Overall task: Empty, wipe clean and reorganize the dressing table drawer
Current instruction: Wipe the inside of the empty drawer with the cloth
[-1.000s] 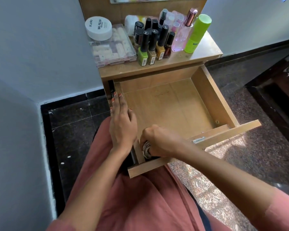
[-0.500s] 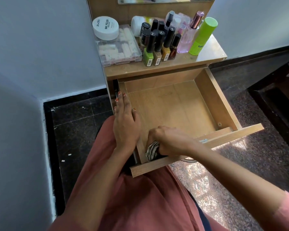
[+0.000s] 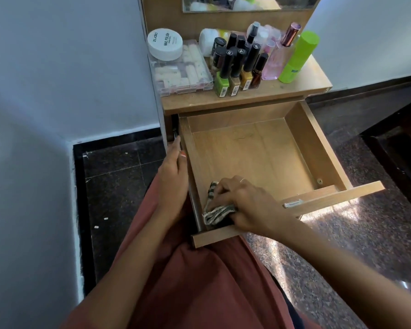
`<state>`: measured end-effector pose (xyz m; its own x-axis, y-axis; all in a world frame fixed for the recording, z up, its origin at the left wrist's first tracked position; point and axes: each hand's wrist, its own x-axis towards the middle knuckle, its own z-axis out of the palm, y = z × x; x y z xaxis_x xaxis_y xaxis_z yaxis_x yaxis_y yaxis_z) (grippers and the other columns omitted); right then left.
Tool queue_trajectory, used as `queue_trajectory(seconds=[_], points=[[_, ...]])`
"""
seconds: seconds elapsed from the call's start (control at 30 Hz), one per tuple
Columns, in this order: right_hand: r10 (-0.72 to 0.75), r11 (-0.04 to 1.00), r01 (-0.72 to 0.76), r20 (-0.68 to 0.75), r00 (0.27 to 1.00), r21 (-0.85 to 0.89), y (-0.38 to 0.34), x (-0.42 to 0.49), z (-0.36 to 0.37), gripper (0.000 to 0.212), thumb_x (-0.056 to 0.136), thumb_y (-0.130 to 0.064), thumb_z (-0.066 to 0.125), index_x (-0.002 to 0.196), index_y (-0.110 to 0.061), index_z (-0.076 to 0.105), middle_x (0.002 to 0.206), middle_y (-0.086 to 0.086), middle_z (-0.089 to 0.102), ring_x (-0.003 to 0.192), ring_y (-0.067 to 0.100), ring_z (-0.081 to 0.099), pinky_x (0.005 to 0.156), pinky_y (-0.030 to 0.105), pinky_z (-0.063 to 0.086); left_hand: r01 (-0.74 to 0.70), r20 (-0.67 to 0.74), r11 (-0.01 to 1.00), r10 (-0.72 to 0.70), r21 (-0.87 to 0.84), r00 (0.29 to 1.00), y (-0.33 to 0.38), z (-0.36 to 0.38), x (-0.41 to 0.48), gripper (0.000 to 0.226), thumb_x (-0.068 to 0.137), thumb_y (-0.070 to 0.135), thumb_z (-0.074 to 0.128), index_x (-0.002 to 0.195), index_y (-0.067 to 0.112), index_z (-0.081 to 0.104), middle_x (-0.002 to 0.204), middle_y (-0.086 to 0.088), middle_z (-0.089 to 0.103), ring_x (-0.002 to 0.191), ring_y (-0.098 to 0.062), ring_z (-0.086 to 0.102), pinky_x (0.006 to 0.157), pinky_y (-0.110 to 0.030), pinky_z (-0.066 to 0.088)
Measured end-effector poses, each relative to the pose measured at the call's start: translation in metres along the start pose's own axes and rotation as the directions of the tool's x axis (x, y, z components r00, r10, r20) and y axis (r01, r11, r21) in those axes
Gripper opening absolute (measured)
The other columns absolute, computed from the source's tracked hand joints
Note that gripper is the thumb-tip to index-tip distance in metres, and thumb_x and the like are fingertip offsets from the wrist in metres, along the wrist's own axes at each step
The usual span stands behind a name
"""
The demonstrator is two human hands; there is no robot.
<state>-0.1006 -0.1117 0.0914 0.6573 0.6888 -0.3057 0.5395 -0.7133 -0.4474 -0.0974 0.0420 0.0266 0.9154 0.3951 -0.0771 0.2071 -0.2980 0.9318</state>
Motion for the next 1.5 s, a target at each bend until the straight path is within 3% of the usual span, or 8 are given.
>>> queue_trajectory(seconds=[0.23,0.33,0.47,0.67,0.83,1.03,1.2,1.5], points=[[0.015,1.0,-0.011,-0.252,0.968,0.019,0.017,0.052,-0.005,0.035,0.08,-0.001,0.057,0.112,-0.012,0.065,0.115,0.01,0.058,0.107,0.028,0.051,0.081,0.027,0.04,-0.031,0.031,0.999,0.032,-0.039,0.999,-0.005,0.008,-0.027,0.04,0.099,0.031,0.029,0.134,0.018,0.042,0.133,0.001,0.05,0.123,-0.009,0.045,0.104,-0.033,0.039],[0.009,1.0,-0.01,-0.331,0.944,-0.002,0.023,0.087,-0.014,0.032,0.081,-0.001,0.054,0.109,-0.009,0.067,0.111,0.013,0.059,0.106,0.03,0.05,0.079,0.03,0.041,-0.083,0.128,0.996,0.077,0.037,0.989,-0.008,0.01,-0.032,0.059,0.092,0.058,0.026,0.138,0.023,0.034,0.142,0.0,0.042,0.137,-0.017,0.031,0.114,-0.043,0.026],[0.005,0.998,-0.031,-0.371,0.929,-0.062,0.024,0.105,-0.021,0.038,0.084,-0.002,0.052,0.116,-0.019,0.063,0.114,0.008,0.054,0.11,0.025,0.046,0.075,0.028,0.04,-0.085,0.25,0.882,-0.037,0.463,0.968,-0.012,0.007,-0.037,0.093,0.082,0.065,0.041,0.147,0.014,-0.002,0.157,-0.001,-0.007,0.142,-0.011,-0.013,0.115,-0.033,-0.007],[-0.087,0.995,0.074,-0.212,0.973,-0.07,0.024,0.064,-0.006,0.037,0.083,-0.002,0.056,0.116,-0.018,0.063,0.117,0.008,0.054,0.103,0.027,0.051,0.081,0.038,0.05,-0.105,0.16,0.747,-0.002,0.657,0.987,-0.005,0.002,-0.041,0.115,0.06,0.083,0.012,0.145,0.008,-0.008,0.155,-0.009,-0.015,0.138,-0.016,-0.023,0.109,-0.037,-0.018],[-0.095,0.994,0.083,-0.204,0.974,-0.068,0.019,0.039,0.003,0.035,0.078,-0.004,0.06,0.11,-0.018,0.067,0.111,0.01,0.057,0.099,0.03,0.054,0.068,0.03,0.043,-0.152,0.14,0.666,0.072,0.731,0.988,-0.002,0.001,-0.042,0.105,0.065,0.073,0.002,0.145,0.004,-0.003,0.151,-0.008,-0.018,0.134,-0.016,-0.024,0.107,-0.04,-0.025],[-0.048,0.989,-0.007,-0.36,0.932,-0.15,0.017,0.085,-0.005,0.041,0.085,-0.001,0.05,0.12,-0.019,0.059,0.126,0.004,0.056,0.11,0.026,0.053,0.08,0.028,0.048,-0.17,0.158,0.586,0.071,0.792,0.985,-0.004,0.003,-0.04,0.097,0.079,0.076,-0.002,0.138,0.001,0.016,0.148,-0.019,0.028,0.136,-0.026,0.015,0.109,-0.043,-0.011],[-0.004,0.97,-0.104,-0.443,0.897,-0.22,0.012,0.115,-0.017,0.049,0.087,0.002,0.043,0.13,-0.021,0.05,0.13,0.002,0.057,0.117,0.025,0.054,0.086,0.034,0.048,-0.157,0.184,0.601,0.016,0.784,0.983,0.001,0.001,-0.042,0.124,0.044,0.076,-0.042,0.142,0.007,-0.01,0.145,-0.007,-0.025,0.132,-0.018,-0.028,0.101,-0.04,-0.031],[-0.221,0.946,0.099,-0.39,0.894,-0.309,0.022,0.087,0.009,0.044,0.069,0.008,0.068,0.11,-0.01,0.063,0.116,0.012,0.064,0.104,0.033,0.061,0.084,0.038,0.052,-0.14,0.222,0.625,-0.054,0.768,0.974,-0.001,0.003,-0.043,0.124,0.044,0.078,-0.039,0.144,0.01,-0.012,0.149,-0.007,-0.024,0.129,-0.016,-0.034,0.094,-0.037,-0.039]])
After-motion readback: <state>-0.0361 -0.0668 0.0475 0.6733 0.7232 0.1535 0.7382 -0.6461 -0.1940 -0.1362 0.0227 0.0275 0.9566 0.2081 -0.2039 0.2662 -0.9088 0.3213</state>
